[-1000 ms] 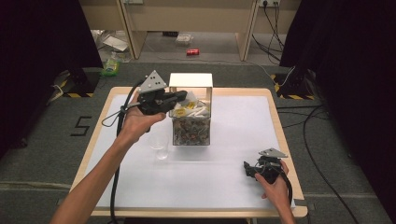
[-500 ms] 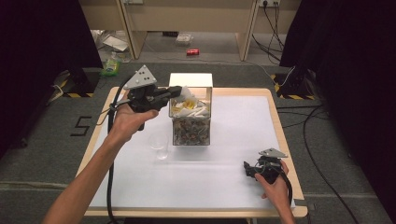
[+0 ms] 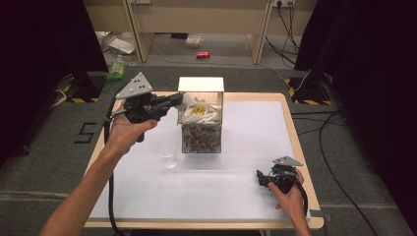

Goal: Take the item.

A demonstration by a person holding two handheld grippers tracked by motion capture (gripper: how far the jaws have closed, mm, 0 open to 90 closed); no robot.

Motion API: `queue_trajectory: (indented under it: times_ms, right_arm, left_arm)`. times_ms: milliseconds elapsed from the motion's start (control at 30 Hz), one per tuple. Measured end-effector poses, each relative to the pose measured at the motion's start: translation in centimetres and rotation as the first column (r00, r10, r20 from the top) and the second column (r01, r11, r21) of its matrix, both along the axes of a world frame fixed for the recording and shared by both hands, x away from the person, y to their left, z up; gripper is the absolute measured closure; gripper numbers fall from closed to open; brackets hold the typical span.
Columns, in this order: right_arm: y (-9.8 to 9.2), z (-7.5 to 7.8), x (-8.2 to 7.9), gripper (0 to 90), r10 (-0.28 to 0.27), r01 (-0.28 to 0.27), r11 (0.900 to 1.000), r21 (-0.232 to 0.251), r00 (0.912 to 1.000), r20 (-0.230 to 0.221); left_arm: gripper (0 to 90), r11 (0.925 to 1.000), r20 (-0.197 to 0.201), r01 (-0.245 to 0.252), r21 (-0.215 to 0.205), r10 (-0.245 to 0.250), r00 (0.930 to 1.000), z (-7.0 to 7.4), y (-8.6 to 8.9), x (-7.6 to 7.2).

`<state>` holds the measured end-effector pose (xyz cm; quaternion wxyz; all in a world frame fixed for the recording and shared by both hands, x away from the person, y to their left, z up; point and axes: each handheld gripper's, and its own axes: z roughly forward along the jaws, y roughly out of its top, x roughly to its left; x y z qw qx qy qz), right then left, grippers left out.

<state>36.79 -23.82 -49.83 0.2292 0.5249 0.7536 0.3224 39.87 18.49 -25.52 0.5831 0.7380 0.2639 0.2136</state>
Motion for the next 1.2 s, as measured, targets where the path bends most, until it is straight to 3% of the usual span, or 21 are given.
queue_trajectory:
  times_ms: [267, 667, 1200]
  right_arm:
    - [0.0, 0.0, 0.0, 14.0, 0.0, 0.0, 1.0, 0.0, 1.0, -0.001]
    - [0.0, 0.0, 0.0, 13.9, -0.001, 0.001, 1.0, 0.0, 1.0, 0.0]
    - [0.0, 0.0, 0.0, 14.0, 0.002, -0.002, 1.0, -0.003, 1.0, 0.003]
  left_arm:
    - [88.7, 0.9988, -0.001, -0.041, -0.025, 0.041, 0.9991, -0.8, 2.8, -0.7]
    - [88.7, 0.9956, -0.012, -0.087, -0.036, 0.086, 0.9962, -2.3, 5.6, -1.4]
    - [88.5, 0.9903, -0.06, -0.124, -0.064, 0.12, 0.9909, -5.9, 7.2, -1.8]
